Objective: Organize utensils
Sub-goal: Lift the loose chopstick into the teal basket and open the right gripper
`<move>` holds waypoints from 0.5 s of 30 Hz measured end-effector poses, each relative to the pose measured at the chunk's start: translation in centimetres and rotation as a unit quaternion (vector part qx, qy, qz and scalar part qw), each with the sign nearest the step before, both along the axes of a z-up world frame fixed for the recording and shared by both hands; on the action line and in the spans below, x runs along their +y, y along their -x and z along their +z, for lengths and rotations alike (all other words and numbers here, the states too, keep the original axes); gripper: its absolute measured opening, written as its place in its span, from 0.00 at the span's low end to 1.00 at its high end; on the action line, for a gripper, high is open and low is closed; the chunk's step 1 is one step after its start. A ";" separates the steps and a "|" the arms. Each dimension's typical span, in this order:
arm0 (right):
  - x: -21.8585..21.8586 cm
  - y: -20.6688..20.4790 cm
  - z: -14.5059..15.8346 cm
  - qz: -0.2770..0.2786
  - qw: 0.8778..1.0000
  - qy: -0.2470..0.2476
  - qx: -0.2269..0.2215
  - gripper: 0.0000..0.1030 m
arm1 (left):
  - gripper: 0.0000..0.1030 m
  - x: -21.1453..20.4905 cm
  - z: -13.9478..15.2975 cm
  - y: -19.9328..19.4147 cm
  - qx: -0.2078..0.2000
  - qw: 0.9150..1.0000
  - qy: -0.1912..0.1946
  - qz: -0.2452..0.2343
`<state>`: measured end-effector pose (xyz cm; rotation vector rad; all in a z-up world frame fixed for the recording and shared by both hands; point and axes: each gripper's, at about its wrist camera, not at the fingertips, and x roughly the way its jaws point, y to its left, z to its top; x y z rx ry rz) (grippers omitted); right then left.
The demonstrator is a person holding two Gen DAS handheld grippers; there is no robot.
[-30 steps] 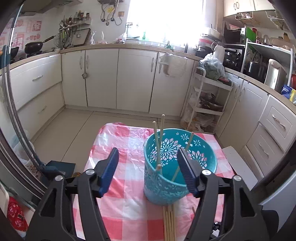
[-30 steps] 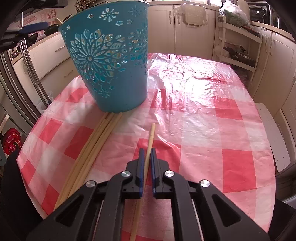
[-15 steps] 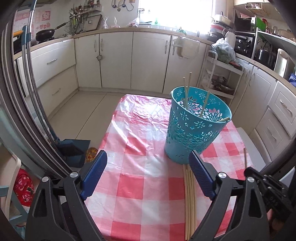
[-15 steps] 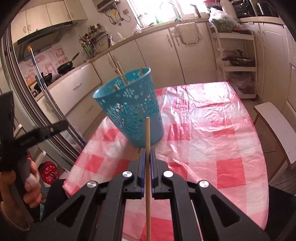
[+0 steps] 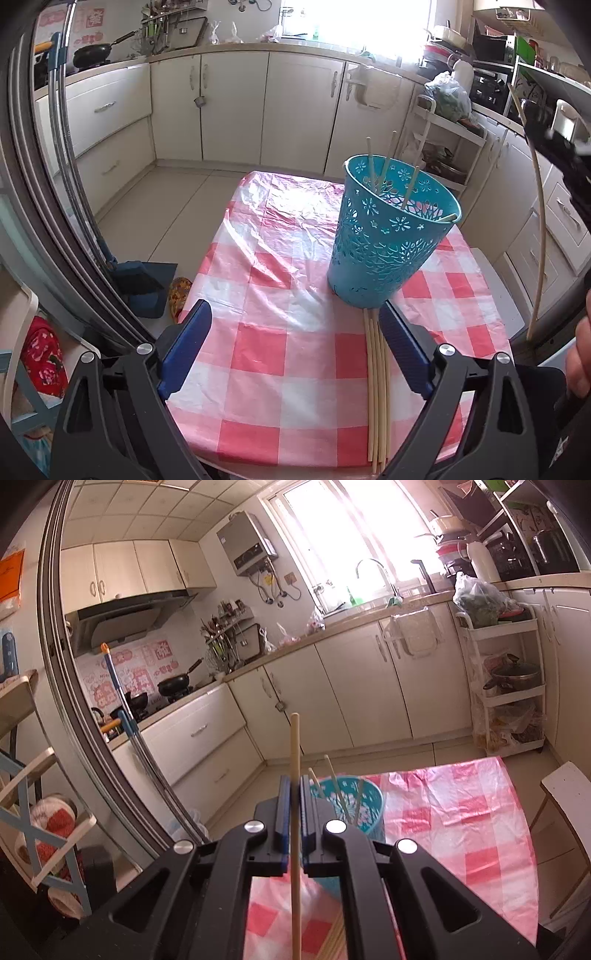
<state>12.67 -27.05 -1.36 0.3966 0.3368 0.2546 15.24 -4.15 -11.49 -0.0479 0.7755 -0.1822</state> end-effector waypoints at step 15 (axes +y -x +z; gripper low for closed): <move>0.5 -5.9 -1.1 -0.113 0.992 0.026 -0.056 0.06 | 0.89 1.5 -1.4 -0.5 0.020 0.999 0.023 0.019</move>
